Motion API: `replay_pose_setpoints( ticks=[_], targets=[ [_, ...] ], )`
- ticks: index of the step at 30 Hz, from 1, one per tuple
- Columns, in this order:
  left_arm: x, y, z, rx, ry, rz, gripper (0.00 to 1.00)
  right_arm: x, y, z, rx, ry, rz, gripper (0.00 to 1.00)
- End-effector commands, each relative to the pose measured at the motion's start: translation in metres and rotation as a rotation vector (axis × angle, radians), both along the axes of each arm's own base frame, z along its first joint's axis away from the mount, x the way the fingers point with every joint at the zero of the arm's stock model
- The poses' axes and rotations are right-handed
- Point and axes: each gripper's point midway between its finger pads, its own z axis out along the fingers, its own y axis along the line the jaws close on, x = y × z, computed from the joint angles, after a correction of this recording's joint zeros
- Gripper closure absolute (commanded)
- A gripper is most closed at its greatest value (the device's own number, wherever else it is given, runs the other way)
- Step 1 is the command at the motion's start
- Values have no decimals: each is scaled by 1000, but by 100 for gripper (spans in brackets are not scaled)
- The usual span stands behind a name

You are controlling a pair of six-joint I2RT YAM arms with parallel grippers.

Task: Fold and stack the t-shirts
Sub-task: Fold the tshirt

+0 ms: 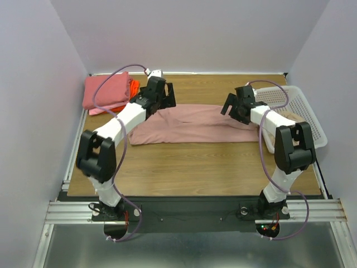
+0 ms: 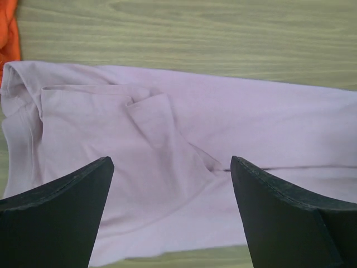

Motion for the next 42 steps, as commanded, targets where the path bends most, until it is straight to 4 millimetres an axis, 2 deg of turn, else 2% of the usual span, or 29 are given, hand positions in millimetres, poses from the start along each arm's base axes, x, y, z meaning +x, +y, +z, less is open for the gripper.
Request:
replay_pose_setpoints(
  ticks=[1,4,7,11,13,17,19,20,23,24,26,27,28,31,34,35,38,41,42],
  targets=[
    [-29,7,9,-92,-59,74,2,-8,2,21,48,-45,0,0],
    [-40,11,-14,-96,-19,81,2,-24,3,12,63,-17,3,0],
    [-45,14,-47,-67,44,95,2,-32,5,-1,78,18,8,0],
    [-47,17,-74,-41,99,114,2,-29,9,-15,98,46,5,0],
    [-48,19,-85,-26,118,127,2,-23,12,-22,106,54,7,0],
    [-54,27,-105,-6,155,145,2,-3,11,-16,92,21,-11,0],
    [-58,33,-114,3,173,157,2,10,7,-13,63,-1,-29,0],
    [-61,39,-120,7,186,171,2,13,2,-18,37,4,-48,0],
    [-70,50,-130,21,210,187,2,32,-2,-8,8,-35,-60,0],
    [-71,54,-132,22,213,193,2,37,-6,-12,-18,-34,-69,0],
    [-74,59,-134,26,218,198,2,52,-10,-3,-36,-64,-88,0],
    [-74,60,-132,27,216,198,2,56,-14,-8,-54,-57,-96,0],
    [-73,60,-130,26,211,195,1,64,-14,-1,-52,-78,-99,0],
    [-67,54,-115,3,182,172,2,66,-8,10,-27,-95,-65,0],
    [-59,46,-98,-30,150,150,2,58,-1,18,9,-101,-25,0],
    [-55,41,-87,-56,129,140,2,51,-1,22,16,-103,-20,0],
    [-46,33,-65,-95,83,120,2,38,0,23,23,-95,-1,0],
    [-36,30,-57,-104,63,122,2,27,0,7,17,-56,25,0],
    [-33,29,-59,-100,66,124,2,23,3,-7,18,-22,44,0]
  ],
)
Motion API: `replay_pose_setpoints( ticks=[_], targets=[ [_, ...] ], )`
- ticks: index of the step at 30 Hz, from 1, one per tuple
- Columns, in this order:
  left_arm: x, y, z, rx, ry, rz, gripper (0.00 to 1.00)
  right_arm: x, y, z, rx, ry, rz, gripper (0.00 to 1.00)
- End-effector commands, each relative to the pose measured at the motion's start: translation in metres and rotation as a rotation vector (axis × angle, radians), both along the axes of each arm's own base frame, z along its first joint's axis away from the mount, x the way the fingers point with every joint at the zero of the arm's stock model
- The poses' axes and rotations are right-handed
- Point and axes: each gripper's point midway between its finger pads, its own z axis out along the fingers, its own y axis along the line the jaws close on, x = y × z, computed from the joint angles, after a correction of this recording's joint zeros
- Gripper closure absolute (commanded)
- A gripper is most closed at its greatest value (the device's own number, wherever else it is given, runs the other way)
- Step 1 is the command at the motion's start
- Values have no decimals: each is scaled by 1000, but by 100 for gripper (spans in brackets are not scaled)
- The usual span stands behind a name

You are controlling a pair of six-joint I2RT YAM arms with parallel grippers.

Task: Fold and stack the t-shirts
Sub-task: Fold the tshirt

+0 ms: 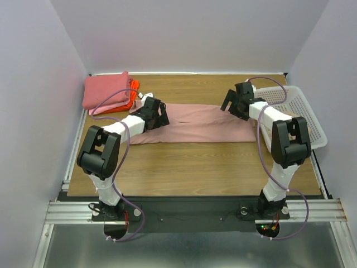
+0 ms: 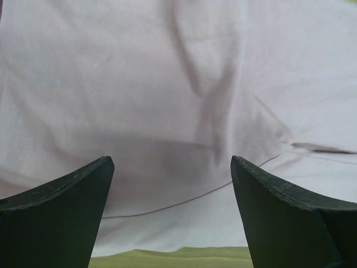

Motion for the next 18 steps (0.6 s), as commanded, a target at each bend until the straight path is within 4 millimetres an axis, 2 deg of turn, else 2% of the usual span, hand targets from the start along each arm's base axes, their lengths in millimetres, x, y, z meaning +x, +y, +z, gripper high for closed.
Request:
replay_pose_setpoints(
  ticks=[1,3,4,5,7,8,10,12,13,14,15,16,17,18],
  targets=[
    [31,-9,37,-38,-90,-1,2,-3,6,-9,10,4,59,0],
    [40,-10,28,-27,-74,4,2,-9,6,-23,11,38,59,0],
    [42,-8,6,-6,-22,12,2,-14,4,-33,6,61,53,0],
    [54,-13,11,-21,-30,7,2,-18,4,-38,7,75,47,0],
    [61,-13,-3,-22,9,12,2,-25,1,-45,8,95,32,0],
    [69,-20,-14,-34,30,-1,2,-37,0,-50,11,115,28,0],
    [76,-28,-19,-48,39,-22,2,-52,1,-54,34,132,13,0],
    [89,-40,-20,-79,36,-44,2,-81,7,-54,42,147,26,0],
    [92,-45,-29,-80,49,-58,2,-91,9,-54,42,151,22,0],
    [105,-59,-14,-115,16,-92,2,-101,13,-54,47,155,29,0],
    [111,-67,-12,-123,5,-108,2,-125,21,-55,66,170,57,0],
    [115,-78,-9,-143,2,-138,2,-137,26,-57,95,181,47,0],
    [126,-98,-2,-165,-19,-183,1,-151,32,-59,117,197,51,0],
    [131,-109,0,-174,-24,-204,2,-165,45,-54,147,189,78,0]
  ],
)
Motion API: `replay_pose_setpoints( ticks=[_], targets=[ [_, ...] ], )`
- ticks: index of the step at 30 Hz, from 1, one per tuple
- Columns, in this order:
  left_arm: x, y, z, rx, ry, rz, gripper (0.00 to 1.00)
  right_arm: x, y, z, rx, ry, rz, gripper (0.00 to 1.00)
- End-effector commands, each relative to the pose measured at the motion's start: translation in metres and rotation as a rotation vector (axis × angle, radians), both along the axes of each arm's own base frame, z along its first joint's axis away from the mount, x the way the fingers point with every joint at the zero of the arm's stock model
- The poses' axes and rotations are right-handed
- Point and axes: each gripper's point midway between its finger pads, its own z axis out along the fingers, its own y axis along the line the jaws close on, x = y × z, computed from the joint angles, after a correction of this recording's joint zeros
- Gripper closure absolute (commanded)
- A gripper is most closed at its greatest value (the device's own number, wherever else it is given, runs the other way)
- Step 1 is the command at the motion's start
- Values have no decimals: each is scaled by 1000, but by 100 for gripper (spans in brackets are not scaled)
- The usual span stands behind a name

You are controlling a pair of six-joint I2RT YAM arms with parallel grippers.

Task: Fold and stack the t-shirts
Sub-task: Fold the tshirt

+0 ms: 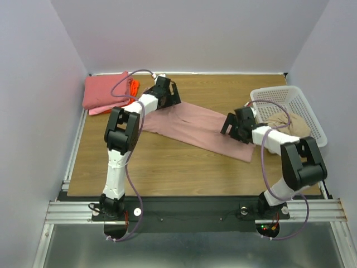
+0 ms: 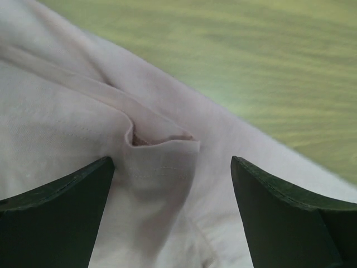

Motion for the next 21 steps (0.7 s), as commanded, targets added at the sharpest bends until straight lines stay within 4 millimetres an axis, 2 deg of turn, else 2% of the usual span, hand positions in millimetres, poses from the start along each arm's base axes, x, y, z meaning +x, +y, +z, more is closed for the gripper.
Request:
replay_pose_setpoints(
  ticks=[1,2,3,4,5,7,8,9,10,11,12,14,15,19,21],
  targets=[
    [16,-72,8,-80,-7,-189,1,-94,43,-31,109,188,67,0],
    [24,-79,10,-94,-18,-200,1,-109,53,-33,126,206,90,0],
    [28,-94,14,-107,-30,-227,1,-124,67,-29,164,212,128,0],
    [31,-104,14,-122,-25,-246,1,-145,75,-37,186,252,132,0],
    [44,-124,19,-171,-54,-280,1,-168,96,-38,196,271,207,0],
    [56,-148,26,-271,-78,-295,1,-193,122,-34,269,292,264,0],
    [59,-153,28,-298,-89,-296,1,-215,143,-31,286,302,357,0],
    [61,-159,29,-326,-100,-292,1,-221,154,-26,302,296,393,0],
    [68,-166,38,-376,-140,-278,1,-228,164,-25,296,293,428,0],
    [69,-170,36,-400,-147,-275,1,-232,173,-20,290,277,475,0],
    [71,-173,39,-419,-162,-268,1,-241,190,-10,296,258,548,0],
    [77,-183,50,-482,-198,-272,1,-253,206,-6,276,245,642,0],
    [79,-186,54,-496,-213,-274,1,-254,218,3,286,226,676,0],
    [84,-190,63,-519,-260,-269,1,-256,230,11,275,189,725,0],
    [88,-188,65,-506,-280,-253,1,-254,233,23,289,156,740,0]
  ],
)
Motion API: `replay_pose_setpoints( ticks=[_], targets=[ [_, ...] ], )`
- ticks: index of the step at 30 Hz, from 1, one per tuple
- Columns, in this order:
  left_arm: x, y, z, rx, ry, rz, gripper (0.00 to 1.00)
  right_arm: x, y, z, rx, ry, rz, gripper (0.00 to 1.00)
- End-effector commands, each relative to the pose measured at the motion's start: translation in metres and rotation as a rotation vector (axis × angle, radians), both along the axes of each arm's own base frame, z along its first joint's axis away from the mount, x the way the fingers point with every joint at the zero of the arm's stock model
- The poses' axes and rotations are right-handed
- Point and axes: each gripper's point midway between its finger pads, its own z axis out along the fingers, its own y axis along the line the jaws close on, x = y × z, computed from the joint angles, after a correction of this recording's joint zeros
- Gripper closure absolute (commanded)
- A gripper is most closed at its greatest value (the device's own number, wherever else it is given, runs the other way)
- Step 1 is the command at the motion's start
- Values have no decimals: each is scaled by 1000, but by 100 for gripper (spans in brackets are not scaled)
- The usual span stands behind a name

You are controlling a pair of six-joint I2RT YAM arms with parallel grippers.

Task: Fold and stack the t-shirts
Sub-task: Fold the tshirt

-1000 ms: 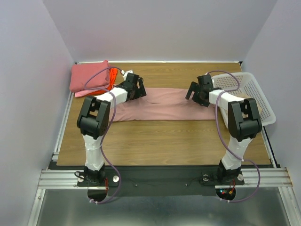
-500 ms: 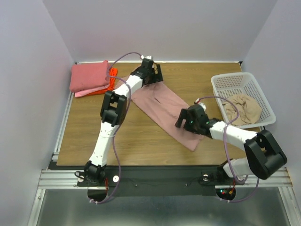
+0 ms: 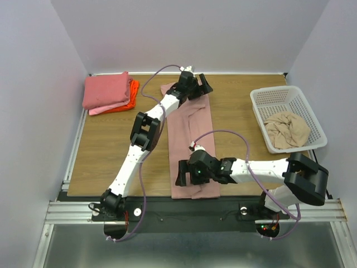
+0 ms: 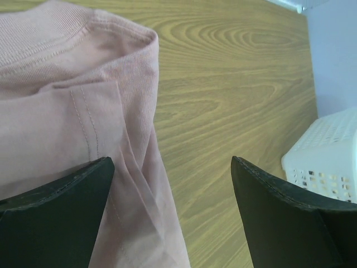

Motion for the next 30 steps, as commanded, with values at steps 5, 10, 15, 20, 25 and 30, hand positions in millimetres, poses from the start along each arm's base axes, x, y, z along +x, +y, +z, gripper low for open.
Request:
replay_pose_setpoints(
  ticks=[5,10,15,20,25,30],
  targets=[
    [18,-14,63,-172,-171,-19,1,5,11,54,74,-99,51,0],
    [5,-40,83,-223,-230,-79,1,25,-4,81,57,-185,-69,0],
    [-16,-56,137,-230,-319,-139,1,34,-16,89,20,-203,-140,0],
    [-65,-32,261,-192,-434,-171,1,33,-43,85,-16,-186,-227,0],
    [-143,36,319,-9,-405,-65,2,22,-88,70,-79,-161,-300,0],
    [-231,114,205,125,-139,110,1,17,-110,58,-101,-155,-340,0]
  ],
)
